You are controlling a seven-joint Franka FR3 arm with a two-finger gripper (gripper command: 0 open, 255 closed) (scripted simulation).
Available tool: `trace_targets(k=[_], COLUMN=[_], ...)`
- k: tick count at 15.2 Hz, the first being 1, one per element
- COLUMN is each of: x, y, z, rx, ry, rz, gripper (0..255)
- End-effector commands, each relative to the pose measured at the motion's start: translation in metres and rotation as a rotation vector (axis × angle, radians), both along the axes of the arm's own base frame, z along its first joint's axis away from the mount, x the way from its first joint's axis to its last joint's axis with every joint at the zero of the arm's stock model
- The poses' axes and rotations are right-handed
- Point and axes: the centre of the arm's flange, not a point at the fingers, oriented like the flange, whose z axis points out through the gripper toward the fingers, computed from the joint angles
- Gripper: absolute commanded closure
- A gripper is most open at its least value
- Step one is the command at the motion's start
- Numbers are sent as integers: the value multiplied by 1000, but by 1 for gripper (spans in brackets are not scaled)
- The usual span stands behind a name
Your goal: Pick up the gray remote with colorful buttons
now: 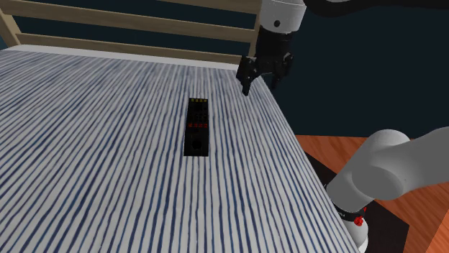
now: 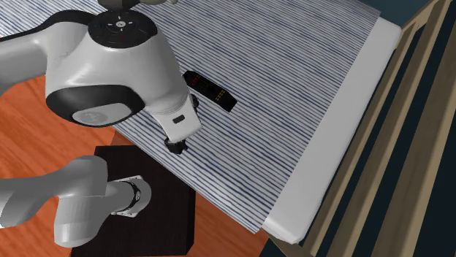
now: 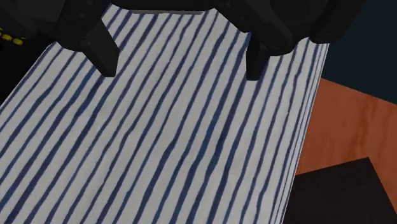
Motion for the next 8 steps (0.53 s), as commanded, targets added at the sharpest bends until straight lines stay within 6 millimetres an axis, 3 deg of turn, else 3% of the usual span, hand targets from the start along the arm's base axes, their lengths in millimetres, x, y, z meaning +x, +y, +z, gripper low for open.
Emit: trace_targets(k=[1,8], x=[6,21], y=[25,114], z=[-1,-8], rx=[6,22], ry=[7,29], rz=[-23,-94], gripper=[0,0])
